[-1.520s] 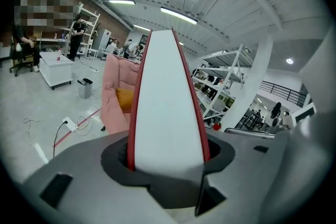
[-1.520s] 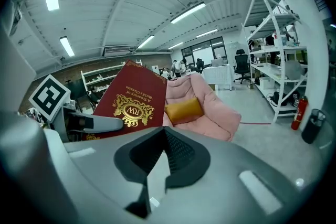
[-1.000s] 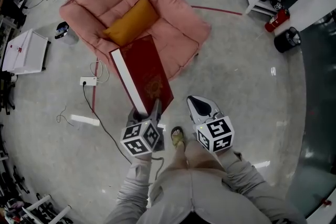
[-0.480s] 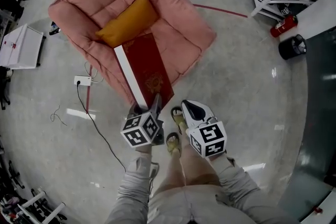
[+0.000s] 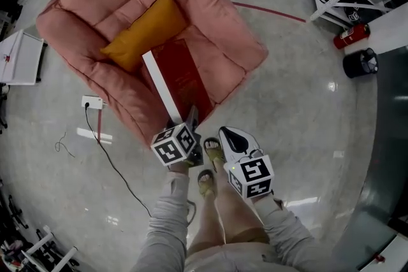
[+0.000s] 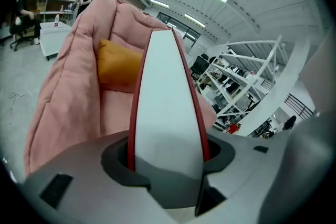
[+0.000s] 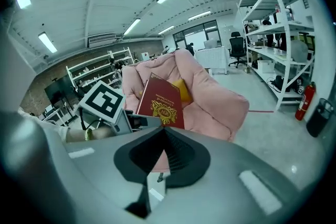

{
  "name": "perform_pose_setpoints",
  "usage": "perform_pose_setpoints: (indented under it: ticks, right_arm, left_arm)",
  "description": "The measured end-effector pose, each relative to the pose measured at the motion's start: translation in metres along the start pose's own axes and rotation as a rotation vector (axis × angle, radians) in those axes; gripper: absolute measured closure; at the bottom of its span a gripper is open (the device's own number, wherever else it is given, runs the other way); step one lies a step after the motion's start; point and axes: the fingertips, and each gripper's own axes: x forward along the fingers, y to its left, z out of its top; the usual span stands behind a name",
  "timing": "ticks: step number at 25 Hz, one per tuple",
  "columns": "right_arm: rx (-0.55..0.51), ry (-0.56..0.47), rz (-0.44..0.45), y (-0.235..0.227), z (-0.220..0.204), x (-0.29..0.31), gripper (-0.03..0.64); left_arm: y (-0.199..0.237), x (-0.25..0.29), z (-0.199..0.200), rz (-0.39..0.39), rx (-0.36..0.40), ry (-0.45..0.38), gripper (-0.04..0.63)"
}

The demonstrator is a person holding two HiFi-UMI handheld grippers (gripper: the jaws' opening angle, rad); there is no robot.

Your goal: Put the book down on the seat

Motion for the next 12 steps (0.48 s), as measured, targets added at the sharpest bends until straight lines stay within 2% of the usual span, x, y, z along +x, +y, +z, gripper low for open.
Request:
perform_pose_setpoints:
  ticks: [7, 12]
  right_arm:
    - [0.016, 0.037, 0.001, -0.025, -0.014, 0.027, 0.617]
    - [0.033, 0.074, 0.004, -0.034, -0.031, 0.041, 0.617]
  left_arm:
    - [0.02, 0.059, -0.01, 0.039, -0.053, 0.043, 0.342]
    - [0.033, 0.092, -0.013, 0.057, -0.055, 0.069, 0.342]
